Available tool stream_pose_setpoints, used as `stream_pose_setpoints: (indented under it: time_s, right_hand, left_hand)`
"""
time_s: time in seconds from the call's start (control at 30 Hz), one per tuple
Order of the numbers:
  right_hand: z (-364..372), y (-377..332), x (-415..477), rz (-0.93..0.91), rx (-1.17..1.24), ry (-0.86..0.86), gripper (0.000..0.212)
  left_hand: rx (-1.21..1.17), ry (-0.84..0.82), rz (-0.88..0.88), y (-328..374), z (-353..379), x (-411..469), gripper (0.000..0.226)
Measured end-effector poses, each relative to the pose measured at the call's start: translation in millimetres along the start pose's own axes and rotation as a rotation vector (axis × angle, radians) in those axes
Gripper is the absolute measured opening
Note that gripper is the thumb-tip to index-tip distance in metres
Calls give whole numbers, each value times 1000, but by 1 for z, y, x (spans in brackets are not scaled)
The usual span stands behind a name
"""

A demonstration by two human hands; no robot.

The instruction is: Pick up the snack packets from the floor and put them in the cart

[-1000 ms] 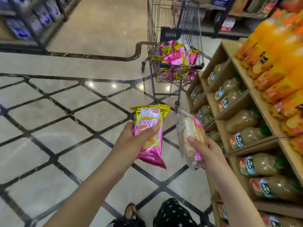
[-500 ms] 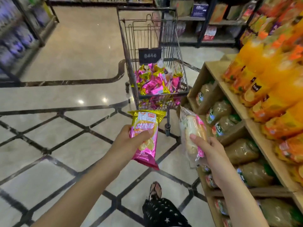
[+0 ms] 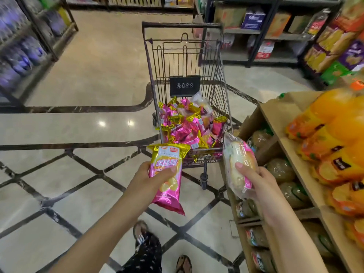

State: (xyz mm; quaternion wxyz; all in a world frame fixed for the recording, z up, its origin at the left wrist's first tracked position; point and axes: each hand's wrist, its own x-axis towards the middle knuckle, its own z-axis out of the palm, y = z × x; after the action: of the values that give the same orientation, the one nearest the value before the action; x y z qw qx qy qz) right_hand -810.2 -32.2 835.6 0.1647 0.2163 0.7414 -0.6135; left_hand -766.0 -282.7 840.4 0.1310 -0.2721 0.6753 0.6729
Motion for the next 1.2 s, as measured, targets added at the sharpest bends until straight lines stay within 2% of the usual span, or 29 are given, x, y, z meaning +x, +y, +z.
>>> stream_pose_setpoints:
  time_s: [0.27,0.47,0.57,0.63,0.77,0.9,1.03,1.07,1.2]
  right_hand:
    - [57,-50,83,-16,50,13,82]
    - [107,-100,144,34,150,7,83]
    - [122,-114,166,41,191,24,72]
    - [124,-123,181,62,202,47,63]
    - [117,-145,224,70,203,115,64]
    - [102,-173,277,23,168,137,50]
    - [94,-197,336,14,72,136,85]
    - [94,-199,349,19,44,141,83]
    - [98,-203,395,45,-46,145,47]
  left_hand:
    - [-20,-83,114,72,-25,120,21]
    - [18,-145,97,130,-51,211,28]
    - [26,-171,81,154,-57,251,32]
    - [31,-176,59,169,-56,275,35]
    - [49,-215,44,199,-44,324,33]
    - [151,-220,66,225,-24,377,31]
    - [175,-226,49,245,-3,423,35]
    - [188,-226,43,249,1,434,34]
    - [244,-216,15,252,19,483,43]
